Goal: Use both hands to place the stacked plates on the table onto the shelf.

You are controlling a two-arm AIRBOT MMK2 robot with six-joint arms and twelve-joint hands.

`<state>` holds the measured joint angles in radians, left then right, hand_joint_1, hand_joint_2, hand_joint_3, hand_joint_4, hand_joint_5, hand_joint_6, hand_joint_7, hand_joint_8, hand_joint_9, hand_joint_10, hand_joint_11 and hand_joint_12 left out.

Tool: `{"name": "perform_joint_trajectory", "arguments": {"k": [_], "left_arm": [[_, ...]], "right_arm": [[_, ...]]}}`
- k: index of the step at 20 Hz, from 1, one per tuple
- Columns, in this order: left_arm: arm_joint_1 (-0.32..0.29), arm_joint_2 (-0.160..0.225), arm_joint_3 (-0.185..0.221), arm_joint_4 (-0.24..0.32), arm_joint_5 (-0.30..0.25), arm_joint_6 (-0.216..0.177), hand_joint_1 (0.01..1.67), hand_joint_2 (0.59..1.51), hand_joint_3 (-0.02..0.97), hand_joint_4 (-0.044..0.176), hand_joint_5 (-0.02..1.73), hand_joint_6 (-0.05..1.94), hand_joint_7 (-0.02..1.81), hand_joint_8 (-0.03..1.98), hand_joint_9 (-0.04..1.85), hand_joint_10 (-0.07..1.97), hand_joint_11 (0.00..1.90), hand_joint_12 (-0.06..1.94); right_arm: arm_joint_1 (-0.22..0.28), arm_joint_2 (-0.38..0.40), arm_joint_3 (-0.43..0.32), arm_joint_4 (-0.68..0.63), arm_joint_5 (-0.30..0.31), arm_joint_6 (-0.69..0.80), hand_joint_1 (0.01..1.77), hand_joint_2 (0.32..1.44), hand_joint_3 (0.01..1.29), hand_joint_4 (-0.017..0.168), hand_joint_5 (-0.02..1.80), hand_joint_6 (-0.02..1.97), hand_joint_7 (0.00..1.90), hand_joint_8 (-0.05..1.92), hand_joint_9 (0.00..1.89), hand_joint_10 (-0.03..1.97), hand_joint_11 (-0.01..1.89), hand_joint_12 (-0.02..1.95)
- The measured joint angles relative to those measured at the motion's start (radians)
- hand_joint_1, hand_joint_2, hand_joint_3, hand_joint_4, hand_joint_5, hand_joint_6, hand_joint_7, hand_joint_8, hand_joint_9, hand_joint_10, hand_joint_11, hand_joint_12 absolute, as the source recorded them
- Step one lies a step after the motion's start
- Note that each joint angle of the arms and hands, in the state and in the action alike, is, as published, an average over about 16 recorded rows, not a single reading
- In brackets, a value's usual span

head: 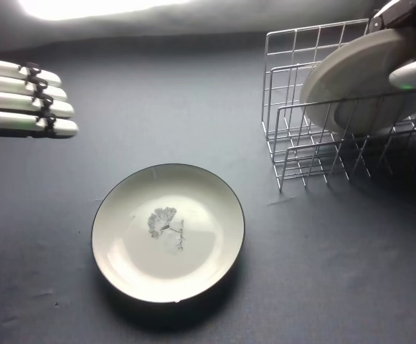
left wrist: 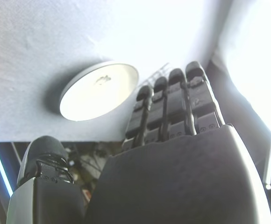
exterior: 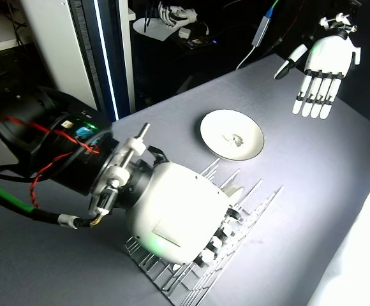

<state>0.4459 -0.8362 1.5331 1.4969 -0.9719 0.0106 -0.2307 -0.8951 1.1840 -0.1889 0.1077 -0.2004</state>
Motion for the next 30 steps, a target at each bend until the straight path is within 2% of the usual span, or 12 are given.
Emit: {"name": "perform_joint_trajectory", "arguments": {"k": [5,9,16,23,26,30], "left_arm": [[0.019,-0.017,-0.029,0.001,-0.007,-0.022,0.01,1.078,0.003,-0.001,0.02,0.01,0.02,0.01,0.02,0.01,0.02,0.02],[0.047,-0.035,-0.059,0.000,0.001,-0.030,0.01,1.079,0.004,-0.001,0.02,0.01,0.02,0.01,0.02,0.01,0.02,0.02],[0.113,-0.066,-0.114,-0.003,0.053,-0.008,0.01,1.083,0.003,0.000,0.02,0.01,0.02,0.01,0.02,0.01,0.02,0.02],[0.164,-0.083,-0.141,-0.005,0.119,0.017,0.02,1.086,0.004,0.000,0.02,0.01,0.01,0.01,0.01,0.00,0.02,0.02],[0.182,-0.086,-0.147,-0.004,0.139,0.023,0.02,1.086,0.004,-0.001,0.02,0.01,0.01,0.01,0.01,-0.01,0.02,0.02],[0.202,-0.087,-0.149,0.000,0.158,0.025,0.02,1.083,0.003,-0.001,0.02,0.01,0.01,0.01,0.00,-0.01,0.02,0.02]], "right_arm": [[0.020,-0.004,-0.001,-0.067,0.029,-0.001,1.22,1.09,0.01,-0.004,0.49,0.75,0.62,0.52,0.53,0.91,0.38,1.59],[0.055,-0.012,-0.004,-0.169,0.069,-0.003,1.12,1.06,0.01,-0.003,0.33,0.47,0.46,0.30,0.35,0.71,0.21,1.46],[0.066,-0.021,-0.048,-0.438,0.227,-0.004,0.97,0.97,0.01,0.000,0.10,0.18,0.17,0.10,0.09,0.34,0.03,0.83],[0.012,-0.014,-0.124,-0.727,0.426,-0.003,1.01,0.87,0.01,0.003,0.02,0.03,0.02,0.02,0.02,0.02,0.01,0.16],[-0.015,-0.005,-0.160,-0.816,0.490,-0.002,1.07,0.83,0.01,0.005,0.02,0.02,0.01,0.02,0.02,0.00,0.02,0.02],[-0.041,0.011,-0.198,-0.891,0.535,-0.002,1.15,0.82,0.01,0.005,0.02,0.02,0.01,0.02,0.01,0.00,0.02,0.00]]}}
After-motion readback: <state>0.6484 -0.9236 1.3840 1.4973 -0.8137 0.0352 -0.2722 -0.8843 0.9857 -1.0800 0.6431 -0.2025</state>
